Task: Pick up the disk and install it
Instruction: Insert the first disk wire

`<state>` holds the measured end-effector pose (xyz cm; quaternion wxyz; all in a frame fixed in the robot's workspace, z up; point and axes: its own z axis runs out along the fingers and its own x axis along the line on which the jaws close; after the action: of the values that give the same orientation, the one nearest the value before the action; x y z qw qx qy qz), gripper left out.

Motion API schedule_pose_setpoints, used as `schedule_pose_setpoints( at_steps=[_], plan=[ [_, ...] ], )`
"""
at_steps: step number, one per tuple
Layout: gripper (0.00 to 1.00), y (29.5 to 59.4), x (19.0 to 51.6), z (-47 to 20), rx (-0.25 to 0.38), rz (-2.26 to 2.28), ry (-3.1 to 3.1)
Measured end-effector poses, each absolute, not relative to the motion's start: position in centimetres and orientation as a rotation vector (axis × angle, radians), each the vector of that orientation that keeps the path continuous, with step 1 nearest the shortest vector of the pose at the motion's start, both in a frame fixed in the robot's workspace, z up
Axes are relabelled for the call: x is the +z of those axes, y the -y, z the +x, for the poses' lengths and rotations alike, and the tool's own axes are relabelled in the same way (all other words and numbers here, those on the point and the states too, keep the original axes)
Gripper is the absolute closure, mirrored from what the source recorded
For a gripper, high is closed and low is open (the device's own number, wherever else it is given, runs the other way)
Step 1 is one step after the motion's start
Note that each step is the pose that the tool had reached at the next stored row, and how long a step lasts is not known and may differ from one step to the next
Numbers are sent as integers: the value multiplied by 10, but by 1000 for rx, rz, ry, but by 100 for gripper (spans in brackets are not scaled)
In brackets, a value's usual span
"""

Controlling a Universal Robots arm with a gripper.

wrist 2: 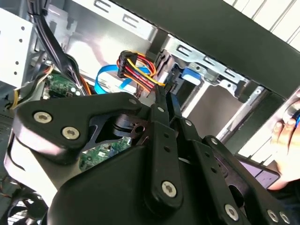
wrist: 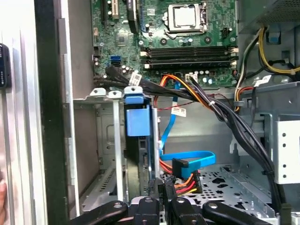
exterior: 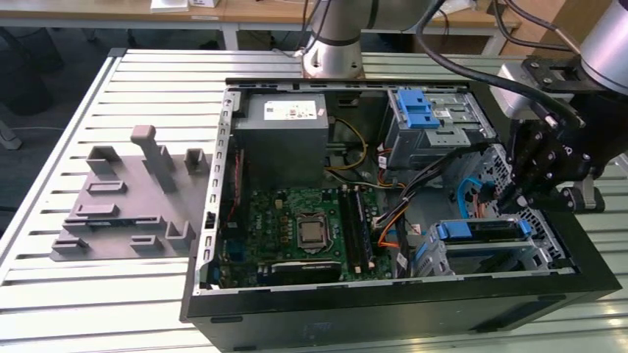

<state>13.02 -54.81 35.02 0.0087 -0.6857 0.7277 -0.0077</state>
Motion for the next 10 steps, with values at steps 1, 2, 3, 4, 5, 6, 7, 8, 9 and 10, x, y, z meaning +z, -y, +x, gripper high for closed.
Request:
schedule_pose_setpoints(
  at_steps=[1,2,3,4,5,6,7,8,9,10],
  plan=[
    [83,550,350,130,-24,-2143,-2274],
    [83,552,350,130,-24,-2143,-2273],
    [83,553,350,130,-24,-2143,-2273],
    [83,554,350,129,-24,-2143,-2273],
    [83,555,350,128,-24,-2144,-2271],
    [83,556,350,127,-24,-2147,-2269],
    [83,556,350,126,-24,-2148,-2266],
    [83,556,350,125,-22,-2149,-2263],
    [83,556,350,124,-20,-2149,-2260],
    [83,556,350,124,-19,-2149,-2259]
  ],
)
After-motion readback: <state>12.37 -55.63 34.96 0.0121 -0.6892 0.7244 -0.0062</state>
